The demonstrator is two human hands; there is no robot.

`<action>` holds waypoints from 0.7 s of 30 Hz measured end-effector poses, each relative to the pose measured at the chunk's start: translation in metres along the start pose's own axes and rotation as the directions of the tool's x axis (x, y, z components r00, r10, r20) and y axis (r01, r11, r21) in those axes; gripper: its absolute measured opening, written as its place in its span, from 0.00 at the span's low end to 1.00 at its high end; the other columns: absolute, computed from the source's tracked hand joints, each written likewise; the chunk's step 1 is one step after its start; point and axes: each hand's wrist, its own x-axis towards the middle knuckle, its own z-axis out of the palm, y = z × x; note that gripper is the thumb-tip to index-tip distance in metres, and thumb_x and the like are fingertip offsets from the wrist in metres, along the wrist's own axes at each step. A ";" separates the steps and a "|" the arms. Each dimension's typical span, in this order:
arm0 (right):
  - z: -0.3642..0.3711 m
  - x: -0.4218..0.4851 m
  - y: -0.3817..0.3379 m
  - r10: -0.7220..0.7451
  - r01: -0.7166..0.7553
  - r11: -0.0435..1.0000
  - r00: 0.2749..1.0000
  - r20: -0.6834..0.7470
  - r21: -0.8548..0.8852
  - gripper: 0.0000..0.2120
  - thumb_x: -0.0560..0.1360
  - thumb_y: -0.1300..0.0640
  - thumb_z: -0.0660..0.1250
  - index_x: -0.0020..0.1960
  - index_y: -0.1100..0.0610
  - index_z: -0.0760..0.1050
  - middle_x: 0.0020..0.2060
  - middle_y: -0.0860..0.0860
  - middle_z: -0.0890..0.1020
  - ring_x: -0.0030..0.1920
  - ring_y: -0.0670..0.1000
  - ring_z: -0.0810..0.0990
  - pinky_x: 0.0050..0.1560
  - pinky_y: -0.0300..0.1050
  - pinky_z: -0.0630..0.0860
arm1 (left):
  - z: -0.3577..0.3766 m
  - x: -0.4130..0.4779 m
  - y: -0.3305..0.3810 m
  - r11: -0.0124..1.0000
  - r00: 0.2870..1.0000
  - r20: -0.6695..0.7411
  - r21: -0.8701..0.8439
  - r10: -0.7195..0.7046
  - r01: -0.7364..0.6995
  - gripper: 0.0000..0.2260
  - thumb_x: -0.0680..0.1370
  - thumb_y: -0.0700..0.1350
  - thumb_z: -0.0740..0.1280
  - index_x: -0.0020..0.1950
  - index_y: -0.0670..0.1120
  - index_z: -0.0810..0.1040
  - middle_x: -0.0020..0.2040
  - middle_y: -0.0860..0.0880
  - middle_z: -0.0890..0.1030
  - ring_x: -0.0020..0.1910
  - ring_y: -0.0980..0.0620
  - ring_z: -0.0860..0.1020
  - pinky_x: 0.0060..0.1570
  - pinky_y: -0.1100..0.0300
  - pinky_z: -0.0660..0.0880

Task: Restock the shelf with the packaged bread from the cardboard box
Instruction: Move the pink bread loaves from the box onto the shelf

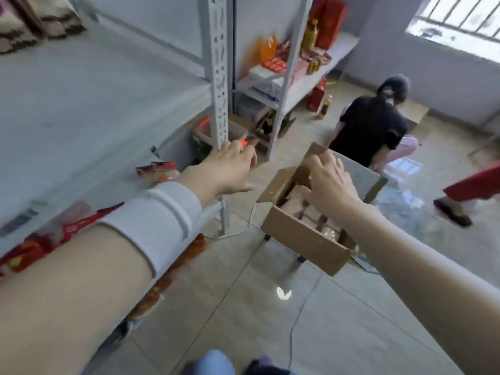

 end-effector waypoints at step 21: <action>0.391 0.166 0.321 0.470 -0.817 0.562 0.447 0.761 0.133 0.28 0.74 0.44 0.64 0.68 0.59 0.63 0.62 0.57 0.71 0.61 0.56 0.73 0.59 0.45 0.71 | 0.404 0.448 0.118 0.806 0.763 0.564 -0.266 -0.315 0.529 0.35 0.75 0.49 0.67 0.74 0.44 0.49 0.72 0.39 0.57 0.71 0.39 0.58 0.70 0.48 0.58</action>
